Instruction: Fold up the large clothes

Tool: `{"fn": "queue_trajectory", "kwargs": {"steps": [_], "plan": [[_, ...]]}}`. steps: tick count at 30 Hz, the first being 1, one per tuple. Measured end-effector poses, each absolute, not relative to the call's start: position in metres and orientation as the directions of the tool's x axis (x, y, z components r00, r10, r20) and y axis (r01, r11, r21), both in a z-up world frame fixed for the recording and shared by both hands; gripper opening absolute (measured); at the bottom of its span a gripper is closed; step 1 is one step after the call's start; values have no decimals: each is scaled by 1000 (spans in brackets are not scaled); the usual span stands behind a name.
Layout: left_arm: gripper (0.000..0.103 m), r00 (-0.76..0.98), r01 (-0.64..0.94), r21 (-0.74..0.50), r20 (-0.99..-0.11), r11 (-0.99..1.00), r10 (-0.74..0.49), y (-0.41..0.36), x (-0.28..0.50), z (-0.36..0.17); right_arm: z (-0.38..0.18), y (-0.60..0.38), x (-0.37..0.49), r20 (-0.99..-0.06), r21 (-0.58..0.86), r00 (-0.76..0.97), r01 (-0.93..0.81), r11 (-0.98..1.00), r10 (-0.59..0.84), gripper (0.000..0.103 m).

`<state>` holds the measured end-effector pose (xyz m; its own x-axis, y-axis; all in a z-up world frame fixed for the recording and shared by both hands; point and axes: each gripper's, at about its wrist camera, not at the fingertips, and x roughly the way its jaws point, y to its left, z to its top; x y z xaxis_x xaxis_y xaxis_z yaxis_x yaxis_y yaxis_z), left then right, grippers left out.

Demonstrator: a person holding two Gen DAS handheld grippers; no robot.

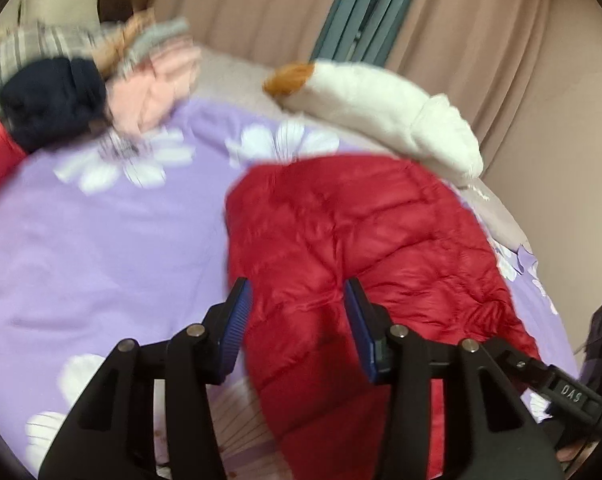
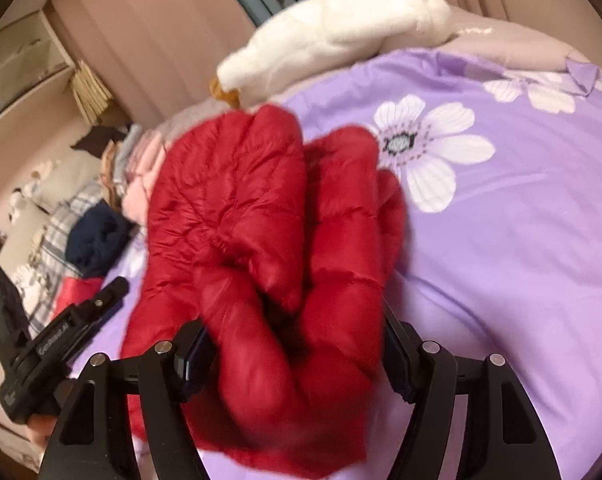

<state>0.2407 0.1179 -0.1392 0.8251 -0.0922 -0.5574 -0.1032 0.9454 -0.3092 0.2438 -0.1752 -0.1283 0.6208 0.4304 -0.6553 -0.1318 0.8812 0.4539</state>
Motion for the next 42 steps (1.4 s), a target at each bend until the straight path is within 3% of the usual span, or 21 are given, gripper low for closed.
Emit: {"fn": "queue_trajectory", "kwargs": {"steps": [7, 12, 20, 27, 42], "plan": [[36, 846, -147, -257, -533, 955, -13, 112, 211, -104, -75, -183, 207, -576, 380, 717, -190, 905, 393, 70], [34, 874, -129, -241, -485, 962, -5, 98, 174, -82, -51, -180, 187, -536, 331, 754, -227, 916, 381, 67], [34, 899, -103, -208, -437, 973, 2, 86, 142, -59, -38, -187, 166, -508, 373, 752, -247, 894, 420, 67], [25, 891, -137, -231, -453, 963, 18, 97, 143, -61, -41, -185, 178, -525, 404, 727, -245, 882, 442, 42], [13, 850, -147, -280, -527, 949, -24, 119, 193, -82, -51, -165, 215, -586, 330, 695, -265, 906, 417, 18]]}}
